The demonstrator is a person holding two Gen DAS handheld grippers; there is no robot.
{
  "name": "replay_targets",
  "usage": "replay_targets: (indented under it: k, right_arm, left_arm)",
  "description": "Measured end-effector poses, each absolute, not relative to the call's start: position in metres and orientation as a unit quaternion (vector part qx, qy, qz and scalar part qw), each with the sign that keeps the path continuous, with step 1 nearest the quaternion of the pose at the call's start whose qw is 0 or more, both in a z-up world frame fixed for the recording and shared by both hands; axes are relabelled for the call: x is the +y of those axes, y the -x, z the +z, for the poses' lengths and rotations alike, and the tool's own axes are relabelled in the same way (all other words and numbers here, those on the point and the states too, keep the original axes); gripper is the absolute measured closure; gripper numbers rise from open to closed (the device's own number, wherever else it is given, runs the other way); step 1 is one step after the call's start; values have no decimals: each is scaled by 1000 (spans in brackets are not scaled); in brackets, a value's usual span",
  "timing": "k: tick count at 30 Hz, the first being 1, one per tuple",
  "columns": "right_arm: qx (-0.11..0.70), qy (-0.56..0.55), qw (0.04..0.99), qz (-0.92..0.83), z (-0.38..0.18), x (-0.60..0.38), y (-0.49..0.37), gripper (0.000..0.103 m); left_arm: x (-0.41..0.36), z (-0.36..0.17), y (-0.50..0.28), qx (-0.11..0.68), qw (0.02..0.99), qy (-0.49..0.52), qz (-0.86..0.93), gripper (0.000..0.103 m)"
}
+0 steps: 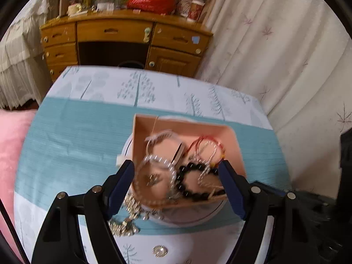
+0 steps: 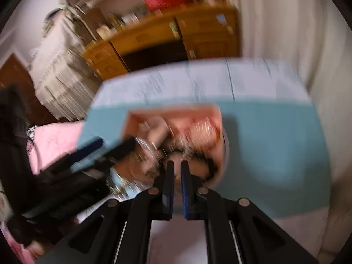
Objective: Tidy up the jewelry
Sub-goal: 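Carry the earring with the left tool into the tray while the right tool drops the necklace there, then close the left tool on the gold leaf hair comb while the right tool reaches the pink-stone ring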
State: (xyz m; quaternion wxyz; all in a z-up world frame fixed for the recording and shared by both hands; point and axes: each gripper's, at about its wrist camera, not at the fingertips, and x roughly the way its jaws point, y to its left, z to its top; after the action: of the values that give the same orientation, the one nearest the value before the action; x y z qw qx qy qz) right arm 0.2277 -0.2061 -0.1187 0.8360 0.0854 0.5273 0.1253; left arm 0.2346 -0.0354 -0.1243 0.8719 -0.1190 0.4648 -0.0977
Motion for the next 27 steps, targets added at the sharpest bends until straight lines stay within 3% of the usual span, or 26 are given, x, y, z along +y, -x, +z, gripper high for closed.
replay_targets:
  k: [5,9,14,18,20,22,27]
  right_arm:
    - [559,-102,816,102,-148,-218,-213,94]
    - [593,-101,789,125,-170,-210,-194,80]
    - [605,-69,775,169,-185,-178,-165,72]
    - [560,-35,800,212,-179,-151,-136,69]
    - [530,-11,815,233,-175,-138,-118,62]
    - [507,26,824,252,-174,-124,-99,47]
    - [474,87,835,266,-181,-100,-65,46]
  left_arm:
    - [-7,-143,-219,479,863,143,-67,25]
    - [16,-162,-203,501,848,167,-49,25]
    - [41,-181,-187,512,839,177,-37,25]
    - [50,-186,-186,515,843,154,-36,25]
    - [54,-187,-185,513,845,145,-46,25]
    - [56,-187,-185,511,846,140,-58,25]
    - [52,-190,-188,512,846,105,-102,13]
